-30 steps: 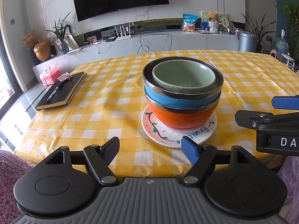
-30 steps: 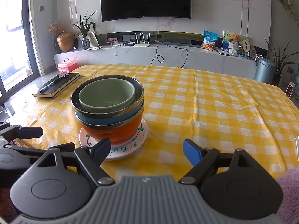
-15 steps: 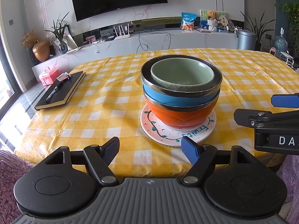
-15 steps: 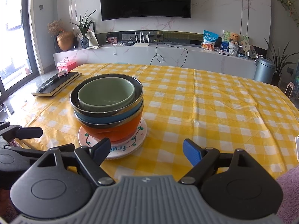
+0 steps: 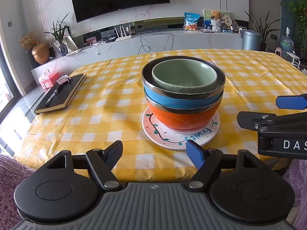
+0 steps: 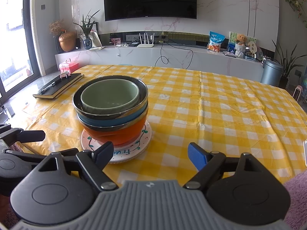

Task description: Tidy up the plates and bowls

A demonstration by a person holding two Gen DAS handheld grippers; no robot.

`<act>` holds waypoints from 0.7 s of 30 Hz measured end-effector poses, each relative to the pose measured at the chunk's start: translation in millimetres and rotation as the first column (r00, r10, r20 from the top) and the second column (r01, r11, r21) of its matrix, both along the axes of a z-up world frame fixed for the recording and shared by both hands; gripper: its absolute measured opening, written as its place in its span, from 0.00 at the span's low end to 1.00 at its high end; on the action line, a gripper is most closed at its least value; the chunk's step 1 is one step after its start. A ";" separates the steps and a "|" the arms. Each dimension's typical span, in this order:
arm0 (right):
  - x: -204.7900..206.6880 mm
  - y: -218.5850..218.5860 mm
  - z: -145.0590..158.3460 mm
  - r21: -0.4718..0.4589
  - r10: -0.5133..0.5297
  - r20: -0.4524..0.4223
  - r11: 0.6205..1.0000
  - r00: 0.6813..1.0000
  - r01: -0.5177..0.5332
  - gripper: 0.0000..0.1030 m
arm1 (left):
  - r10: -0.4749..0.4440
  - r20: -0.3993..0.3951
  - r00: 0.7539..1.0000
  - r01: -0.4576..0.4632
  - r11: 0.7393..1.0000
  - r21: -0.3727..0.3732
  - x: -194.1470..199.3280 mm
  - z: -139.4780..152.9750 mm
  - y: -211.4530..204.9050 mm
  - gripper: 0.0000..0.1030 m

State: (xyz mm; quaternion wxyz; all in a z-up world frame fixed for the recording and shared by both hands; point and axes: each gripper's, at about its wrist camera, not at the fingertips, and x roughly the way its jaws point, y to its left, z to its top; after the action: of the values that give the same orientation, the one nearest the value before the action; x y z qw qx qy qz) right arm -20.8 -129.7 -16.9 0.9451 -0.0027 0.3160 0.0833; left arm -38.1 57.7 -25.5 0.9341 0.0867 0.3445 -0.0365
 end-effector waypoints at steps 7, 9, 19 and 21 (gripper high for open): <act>-0.2 0.2 -0.2 0.000 0.000 0.000 1.000 1.000 0.000 0.81 | 0.000 0.001 1.000 0.000 1.000 -0.001 0.0 0.1 -0.1 0.86; -0.2 0.2 -0.2 0.000 0.000 -0.001 1.000 1.000 0.000 0.81 | 0.001 0.000 1.000 -0.001 1.000 0.000 0.0 0.0 0.0 0.86; -0.3 0.4 0.0 0.000 0.000 0.000 1.000 1.000 0.000 0.81 | 0.005 -0.001 1.000 -0.005 1.000 0.002 0.3 -0.2 0.5 0.86; -0.3 0.3 0.0 -0.001 0.000 -0.001 1.000 1.000 0.000 0.81 | 0.008 -0.002 1.000 -0.008 1.000 0.004 0.5 -0.5 0.5 0.86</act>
State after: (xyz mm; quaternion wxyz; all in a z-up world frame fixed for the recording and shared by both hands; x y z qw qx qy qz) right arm -21.1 -129.4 -16.8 0.9450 -0.0030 0.3163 0.0832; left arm -37.7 58.1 -26.0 0.9336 0.0874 0.3459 -0.0323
